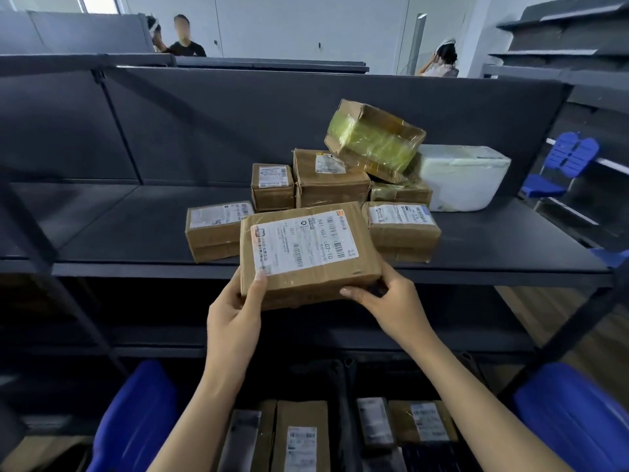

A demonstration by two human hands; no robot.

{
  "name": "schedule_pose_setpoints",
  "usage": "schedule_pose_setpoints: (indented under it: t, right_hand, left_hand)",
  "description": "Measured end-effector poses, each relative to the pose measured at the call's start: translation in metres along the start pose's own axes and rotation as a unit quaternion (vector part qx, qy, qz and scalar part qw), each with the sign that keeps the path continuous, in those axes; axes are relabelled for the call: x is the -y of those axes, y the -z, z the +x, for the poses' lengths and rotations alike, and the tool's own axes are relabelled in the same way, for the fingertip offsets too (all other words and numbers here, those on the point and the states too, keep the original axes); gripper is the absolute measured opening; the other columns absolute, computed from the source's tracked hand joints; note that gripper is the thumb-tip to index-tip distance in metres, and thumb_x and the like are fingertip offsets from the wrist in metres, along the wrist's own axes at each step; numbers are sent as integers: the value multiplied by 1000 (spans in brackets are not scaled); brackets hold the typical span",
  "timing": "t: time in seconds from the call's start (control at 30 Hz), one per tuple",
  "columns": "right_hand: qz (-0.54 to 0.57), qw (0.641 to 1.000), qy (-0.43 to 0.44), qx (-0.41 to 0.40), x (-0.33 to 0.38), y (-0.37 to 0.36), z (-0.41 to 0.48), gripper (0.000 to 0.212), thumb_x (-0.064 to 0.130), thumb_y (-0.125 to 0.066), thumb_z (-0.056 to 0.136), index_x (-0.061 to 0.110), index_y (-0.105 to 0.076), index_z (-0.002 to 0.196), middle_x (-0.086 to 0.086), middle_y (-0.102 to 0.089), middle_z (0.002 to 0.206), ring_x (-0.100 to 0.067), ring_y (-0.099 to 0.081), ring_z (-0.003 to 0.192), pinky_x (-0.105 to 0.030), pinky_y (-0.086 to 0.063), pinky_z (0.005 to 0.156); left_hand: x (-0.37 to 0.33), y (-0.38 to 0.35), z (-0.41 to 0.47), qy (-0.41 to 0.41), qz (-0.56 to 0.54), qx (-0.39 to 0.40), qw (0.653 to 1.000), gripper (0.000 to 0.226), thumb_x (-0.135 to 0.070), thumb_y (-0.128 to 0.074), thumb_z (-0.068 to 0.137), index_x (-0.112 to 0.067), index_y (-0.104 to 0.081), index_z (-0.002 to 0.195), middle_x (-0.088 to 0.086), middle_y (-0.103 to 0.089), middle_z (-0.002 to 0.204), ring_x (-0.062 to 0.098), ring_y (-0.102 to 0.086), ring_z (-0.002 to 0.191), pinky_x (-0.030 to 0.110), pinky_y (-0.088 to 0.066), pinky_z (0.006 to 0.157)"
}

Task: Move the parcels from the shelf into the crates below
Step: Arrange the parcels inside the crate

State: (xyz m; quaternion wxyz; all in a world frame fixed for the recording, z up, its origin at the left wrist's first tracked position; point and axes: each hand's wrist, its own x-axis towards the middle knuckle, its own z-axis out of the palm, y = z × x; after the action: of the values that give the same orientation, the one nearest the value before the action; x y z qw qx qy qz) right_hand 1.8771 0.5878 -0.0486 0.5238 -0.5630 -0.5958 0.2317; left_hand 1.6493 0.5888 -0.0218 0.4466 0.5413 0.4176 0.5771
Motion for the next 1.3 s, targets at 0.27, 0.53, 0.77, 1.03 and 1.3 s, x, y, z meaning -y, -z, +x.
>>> schedule_pose_setpoints:
  t: [0.27, 0.53, 0.77, 1.03, 1.3]
  right_hand:
    - [21, 999, 46, 0, 14, 16, -34, 55, 14, -77, 76, 20, -58, 128, 27, -69, 104, 4, -63, 105, -8, -45, 87]
    - [-41, 985, 56, 158, 61, 33, -47, 52, 28, -70, 79, 41, -56, 127, 21, -67, 116, 0, -60, 112, -11, -44, 90]
    - [21, 999, -44, 5, 85, 22, -65, 75, 55, -65, 70, 33, -45, 139, 22, -55, 130, 22, -48, 111, -3, -41, 91]
    - [-7, 995, -61, 84, 105, -11, -112, 70, 69, -56, 75, 47, -36, 138, 41, -63, 102, 17, -59, 98, 0, -44, 78]
    - [97, 992, -77, 6, 91, 0, -120, 44, 50, -59, 80, 40, -56, 124, 25, -68, 109, 4, -63, 104, -8, -48, 83]
  left_hand:
    - [-25, 40, -8, 48, 33, 69, 996, 56, -51, -68, 74, -30, -58, 125, -12, -72, 108, -3, -67, 95, 11, -52, 70]
    - [-70, 67, 18, 216, 140, 421, 870, 50, -59, -81, 55, -35, -71, 98, 6, -74, 107, 24, -72, 95, 31, -59, 71]
    - [-44, 43, -21, 219, -31, 262, 939, 50, -49, -76, 59, -15, -74, 95, 9, -76, 98, 23, -74, 84, 25, -57, 58]
    - [-45, 13, -43, 104, -40, 182, 977, 53, -57, -70, 66, -23, -68, 106, -2, -76, 98, 16, -73, 89, 20, -56, 65]
    - [-36, 18, -65, 65, 14, 159, 985, 82, -50, -78, 65, -23, -48, 137, -3, -60, 131, 14, -53, 125, 42, -42, 107]
